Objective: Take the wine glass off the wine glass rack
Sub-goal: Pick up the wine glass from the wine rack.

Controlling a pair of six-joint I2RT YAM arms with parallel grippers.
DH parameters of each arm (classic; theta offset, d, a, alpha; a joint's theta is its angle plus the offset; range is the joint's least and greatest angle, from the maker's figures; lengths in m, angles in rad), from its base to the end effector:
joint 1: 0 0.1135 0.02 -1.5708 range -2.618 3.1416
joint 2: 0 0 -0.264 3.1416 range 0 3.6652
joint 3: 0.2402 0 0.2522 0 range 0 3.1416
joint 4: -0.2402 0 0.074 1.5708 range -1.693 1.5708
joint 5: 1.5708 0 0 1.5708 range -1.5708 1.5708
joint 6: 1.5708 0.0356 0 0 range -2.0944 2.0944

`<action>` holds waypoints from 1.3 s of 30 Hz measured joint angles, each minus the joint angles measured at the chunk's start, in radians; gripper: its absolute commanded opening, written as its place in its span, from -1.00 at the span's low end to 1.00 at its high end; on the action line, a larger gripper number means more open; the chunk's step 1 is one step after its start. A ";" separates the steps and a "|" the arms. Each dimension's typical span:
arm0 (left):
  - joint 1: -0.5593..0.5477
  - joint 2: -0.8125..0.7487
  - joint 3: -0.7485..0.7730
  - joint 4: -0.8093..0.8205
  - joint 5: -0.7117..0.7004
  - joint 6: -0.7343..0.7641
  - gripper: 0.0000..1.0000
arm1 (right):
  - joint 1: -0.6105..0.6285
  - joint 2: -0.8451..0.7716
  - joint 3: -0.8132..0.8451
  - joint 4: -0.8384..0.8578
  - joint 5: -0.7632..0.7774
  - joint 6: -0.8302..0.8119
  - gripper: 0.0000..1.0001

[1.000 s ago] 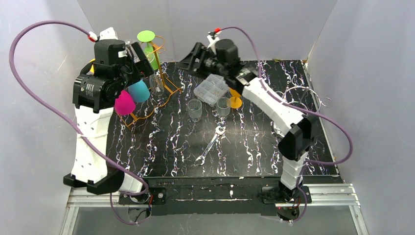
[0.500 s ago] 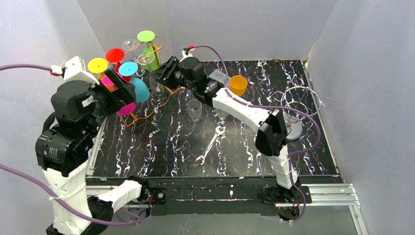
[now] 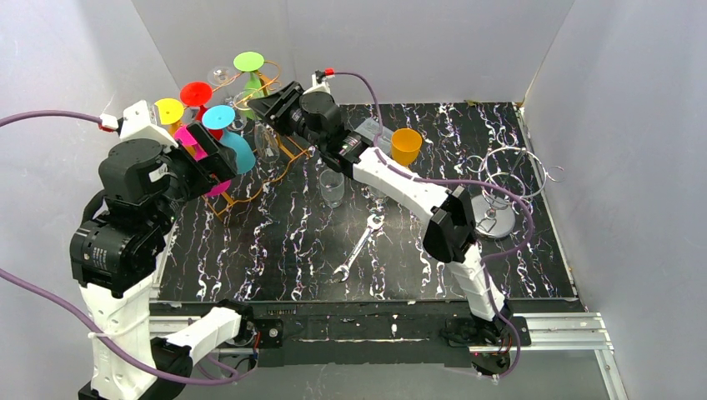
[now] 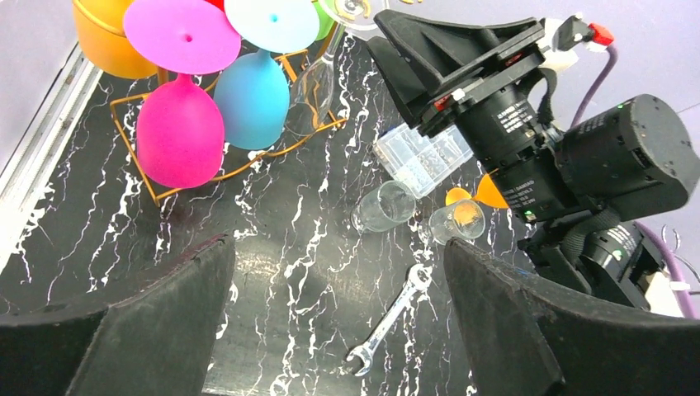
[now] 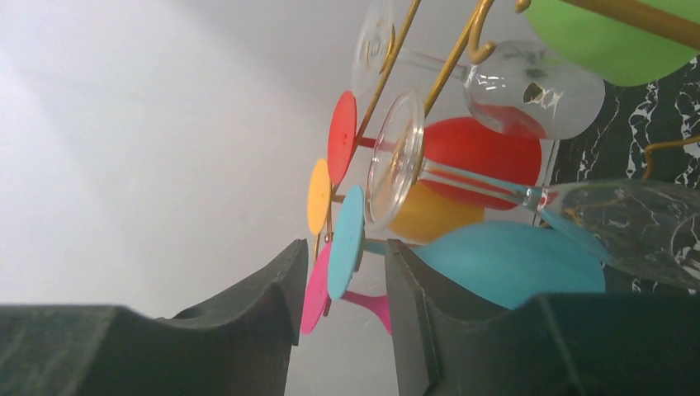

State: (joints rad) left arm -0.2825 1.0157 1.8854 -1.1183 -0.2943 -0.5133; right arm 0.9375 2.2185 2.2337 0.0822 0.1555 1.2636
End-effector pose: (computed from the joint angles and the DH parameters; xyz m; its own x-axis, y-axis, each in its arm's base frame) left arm 0.0968 -0.0173 0.5372 -0.2043 -0.4300 -0.8794 -0.1188 0.9026 -0.4138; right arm 0.3193 0.4255 0.3984 -0.6547 0.6994 -0.2866 -0.2681 0.1396 0.9532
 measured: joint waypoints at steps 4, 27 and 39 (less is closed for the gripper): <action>0.000 0.002 0.003 0.011 0.000 0.008 0.94 | 0.000 0.049 0.060 -0.005 0.031 0.021 -0.19; 0.000 0.024 0.013 0.026 0.007 0.023 0.96 | 0.000 0.144 0.154 -0.013 0.085 0.105 -0.57; 0.000 0.024 0.013 0.027 0.015 0.023 0.95 | 0.001 0.146 0.166 -0.016 0.086 0.121 -0.70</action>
State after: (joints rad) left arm -0.2825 1.0397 1.8980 -1.0916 -0.2794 -0.4908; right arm 0.9382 2.3646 2.3993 0.0662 0.2417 1.3842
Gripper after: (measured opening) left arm 0.977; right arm 0.184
